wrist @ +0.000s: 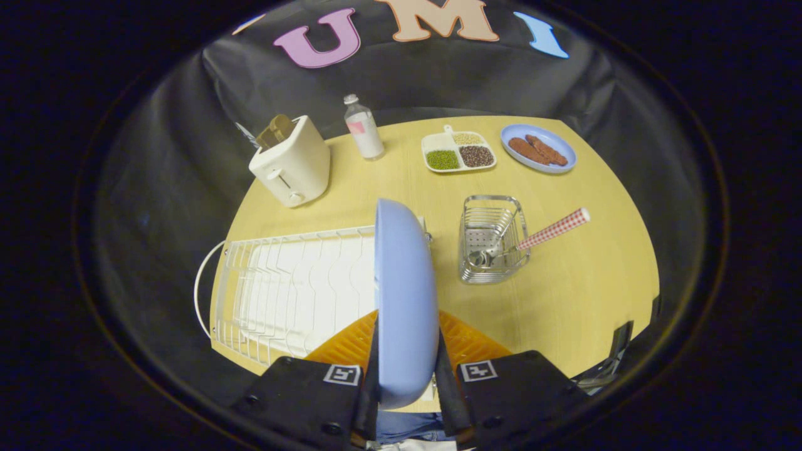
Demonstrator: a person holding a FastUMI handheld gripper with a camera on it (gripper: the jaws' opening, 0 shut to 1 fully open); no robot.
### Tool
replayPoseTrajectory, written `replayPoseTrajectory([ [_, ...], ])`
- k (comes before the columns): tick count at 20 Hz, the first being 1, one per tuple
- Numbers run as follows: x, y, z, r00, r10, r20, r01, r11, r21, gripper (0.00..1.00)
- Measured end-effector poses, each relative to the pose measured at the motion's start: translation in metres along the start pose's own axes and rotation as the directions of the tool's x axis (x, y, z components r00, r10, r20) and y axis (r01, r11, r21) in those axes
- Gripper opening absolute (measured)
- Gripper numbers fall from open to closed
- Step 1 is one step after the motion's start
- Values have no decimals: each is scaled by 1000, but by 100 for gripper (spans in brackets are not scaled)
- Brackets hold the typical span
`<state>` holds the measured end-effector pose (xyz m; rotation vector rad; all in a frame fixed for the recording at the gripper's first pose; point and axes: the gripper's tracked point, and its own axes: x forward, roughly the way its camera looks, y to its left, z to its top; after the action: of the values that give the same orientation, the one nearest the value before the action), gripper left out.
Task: Take the plate from the dish rack, then take the spoon from the basket and place it into the plate.
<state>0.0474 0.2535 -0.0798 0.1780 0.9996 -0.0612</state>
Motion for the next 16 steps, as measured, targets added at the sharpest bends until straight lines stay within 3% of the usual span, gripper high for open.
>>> replayPoseTrajectory([
  [3, -2, -9, -6, 997, -75, -30, 75, 997, 6, 38],
  [8, -6, -9, -8, 993, -118, -12, 118, 993, -21, 34],
  [16, -20, -10, 6, 992, -119, 32, 119, 993, 3, 34],
])
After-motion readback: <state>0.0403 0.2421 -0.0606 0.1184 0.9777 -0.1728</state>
